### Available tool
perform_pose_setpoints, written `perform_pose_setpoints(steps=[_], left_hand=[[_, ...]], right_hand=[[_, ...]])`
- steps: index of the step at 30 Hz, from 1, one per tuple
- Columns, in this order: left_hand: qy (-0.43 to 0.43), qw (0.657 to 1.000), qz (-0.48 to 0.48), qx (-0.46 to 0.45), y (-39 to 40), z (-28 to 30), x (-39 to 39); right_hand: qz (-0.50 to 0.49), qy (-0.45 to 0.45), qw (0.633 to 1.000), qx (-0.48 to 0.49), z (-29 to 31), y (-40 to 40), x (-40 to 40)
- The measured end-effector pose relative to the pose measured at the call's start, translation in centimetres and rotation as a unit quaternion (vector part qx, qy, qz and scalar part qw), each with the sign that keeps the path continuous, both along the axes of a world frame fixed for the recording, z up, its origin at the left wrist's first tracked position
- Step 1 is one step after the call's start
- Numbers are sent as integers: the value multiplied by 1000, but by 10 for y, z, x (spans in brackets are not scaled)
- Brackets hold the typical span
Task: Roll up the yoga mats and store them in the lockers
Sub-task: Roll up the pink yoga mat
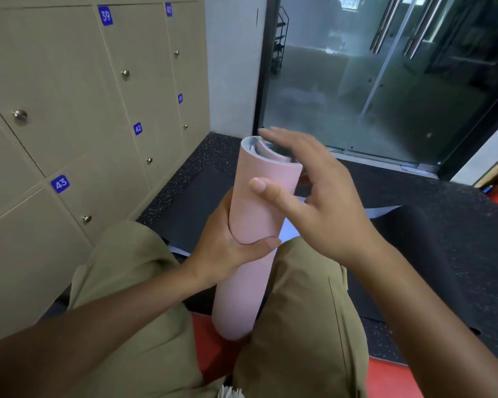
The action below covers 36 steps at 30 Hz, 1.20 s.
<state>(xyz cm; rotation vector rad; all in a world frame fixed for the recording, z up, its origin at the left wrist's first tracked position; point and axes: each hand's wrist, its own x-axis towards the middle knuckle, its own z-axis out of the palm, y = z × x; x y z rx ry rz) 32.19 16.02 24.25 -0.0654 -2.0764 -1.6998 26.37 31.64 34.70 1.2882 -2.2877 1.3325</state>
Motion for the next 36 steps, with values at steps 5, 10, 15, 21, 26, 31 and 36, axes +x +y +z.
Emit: perform_pose_setpoints(steps=[5, 10, 15, 21, 26, 31, 36], left_hand=[[-32, 999, 5, 17, -3, -19, 15], [-39, 999, 0, 21, -5, -23, 19], [-25, 999, 19, 44, 0, -30, 15], [-25, 998, 23, 43, 15, -32, 5], [-50, 999, 8, 0, 27, -33, -10], [-87, 990, -108, -41, 32, -29, -31], [-106, 968, -215, -77, 46, -4, -55]], right_hand=[[23, 83, 996, 34, -25, 4, 7], [34, 101, 993, 45, -35, 7, 13], [46, 48, 996, 54, -37, 11, 8], [51, -74, 995, 47, -31, 28, -4], [53, -138, 989, 10, -32, 53, -20], [15, -182, 983, -20, -31, 89, -23], [-54, -226, 968, -97, -33, 118, -18]])
